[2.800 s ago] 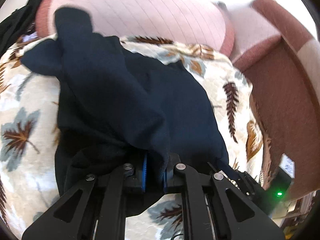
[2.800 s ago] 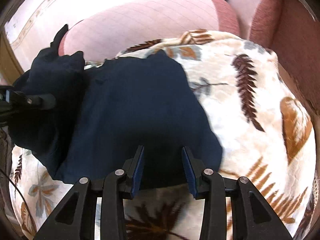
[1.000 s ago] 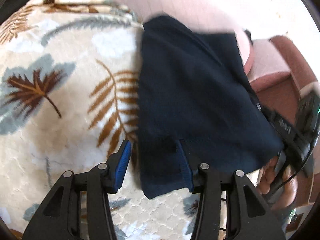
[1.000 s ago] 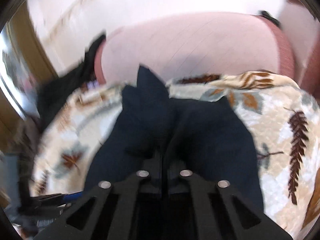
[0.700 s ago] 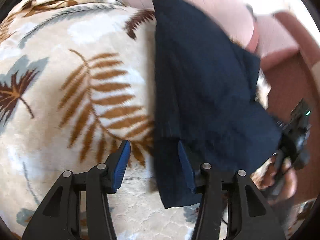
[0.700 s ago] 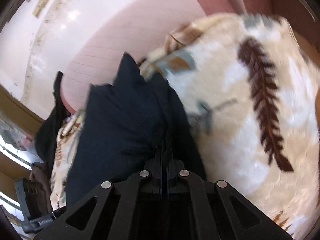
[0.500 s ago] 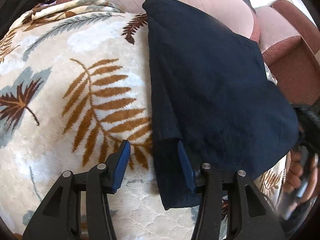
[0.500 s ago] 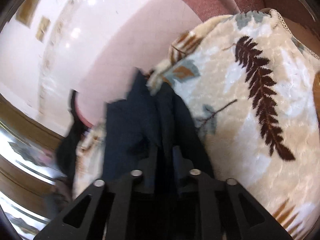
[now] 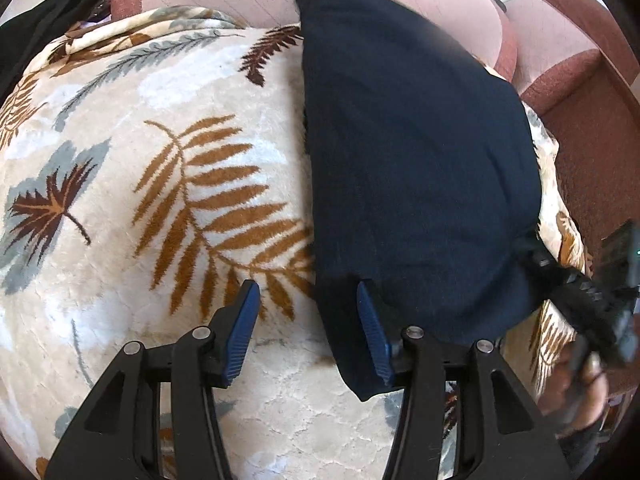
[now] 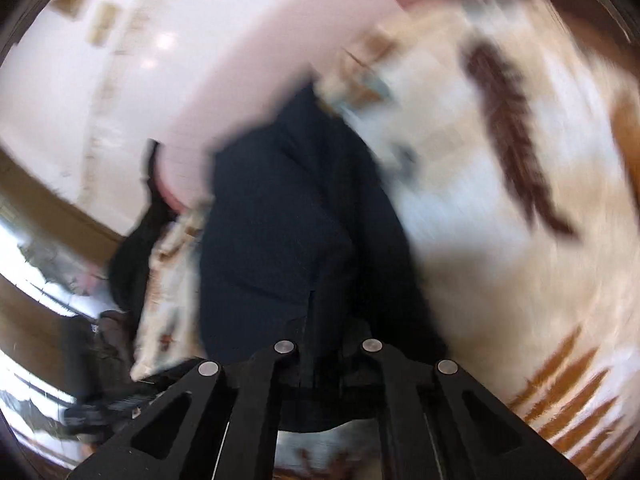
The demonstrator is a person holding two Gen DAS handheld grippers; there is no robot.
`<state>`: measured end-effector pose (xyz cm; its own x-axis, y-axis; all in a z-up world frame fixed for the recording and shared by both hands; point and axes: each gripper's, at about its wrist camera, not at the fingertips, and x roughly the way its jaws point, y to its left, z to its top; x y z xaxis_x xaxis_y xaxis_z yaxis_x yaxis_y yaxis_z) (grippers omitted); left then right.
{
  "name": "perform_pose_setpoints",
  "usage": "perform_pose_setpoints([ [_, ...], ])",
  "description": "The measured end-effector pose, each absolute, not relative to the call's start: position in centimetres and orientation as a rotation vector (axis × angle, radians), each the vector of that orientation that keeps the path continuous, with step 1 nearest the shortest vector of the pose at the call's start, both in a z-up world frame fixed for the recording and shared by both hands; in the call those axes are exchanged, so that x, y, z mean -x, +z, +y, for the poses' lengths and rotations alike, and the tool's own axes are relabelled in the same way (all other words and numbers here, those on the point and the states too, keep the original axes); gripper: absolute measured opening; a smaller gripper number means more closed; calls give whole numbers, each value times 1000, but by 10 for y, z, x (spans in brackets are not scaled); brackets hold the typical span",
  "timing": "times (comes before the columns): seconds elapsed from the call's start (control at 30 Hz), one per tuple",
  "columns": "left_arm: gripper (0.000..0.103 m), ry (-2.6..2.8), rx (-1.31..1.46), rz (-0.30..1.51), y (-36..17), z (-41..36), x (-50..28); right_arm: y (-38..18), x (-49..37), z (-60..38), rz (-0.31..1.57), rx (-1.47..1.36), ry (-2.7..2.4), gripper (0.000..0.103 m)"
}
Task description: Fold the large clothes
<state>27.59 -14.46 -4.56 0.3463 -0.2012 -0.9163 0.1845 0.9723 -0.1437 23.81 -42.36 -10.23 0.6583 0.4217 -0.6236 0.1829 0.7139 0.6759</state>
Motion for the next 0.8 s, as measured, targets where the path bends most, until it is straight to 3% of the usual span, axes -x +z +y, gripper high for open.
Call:
perform_pose_setpoints([
  [0.1, 49, -243, -18, 1182, -44, -145, -277, -97, -236, -425, 843, -827, 165, 12],
  [0.13, 49, -243, -20, 1184, -44, -143, -279, -89, -237, -426, 841, -828, 156, 28],
  [0.23, 49, -262, 65, 1160, -29, -130, -293, -57, -237, -438, 741, -819, 74, 36],
  [0.33, 49, -257, 155, 1151, -17, -120, -318, -27, -248, -447, 654, -833, 64, 71],
  [0.4, 49, -260, 180, 1169, -15, -123, -338, -24, -278, -441, 701, -822, 82, 73],
  [0.5, 49, -261, 178, 1198, -16, -133, -357, -32, -328, -428, 796, -788, 44, 73],
  [0.53, 49, -265, 167, 1201, -17, -139, -363, -37, -342, -422, 818, -772, 36, 68],
  [0.57, 49, -270, 158, 1197, -17, -143, -365, -39, -345, -423, 832, -755, 38, 35],
  [0.6, 49, -278, 146, 1189, -18, -147, -367, -42, -350, -422, 842, -723, 52, 10],
  [0.63, 49, -284, 137, 1183, -19, -151, -369, -42, -356, -417, 847, -674, 69, 5],
  [0.73, 56, -280, 119, 1196, -38, -162, -377, -42, -349, -426, 733, -669, 36, 3],
  [0.8, 64, -270, 120, 1226, -51, -167, -382, -72, -355, -438, 816, -719, -34, 3],
])
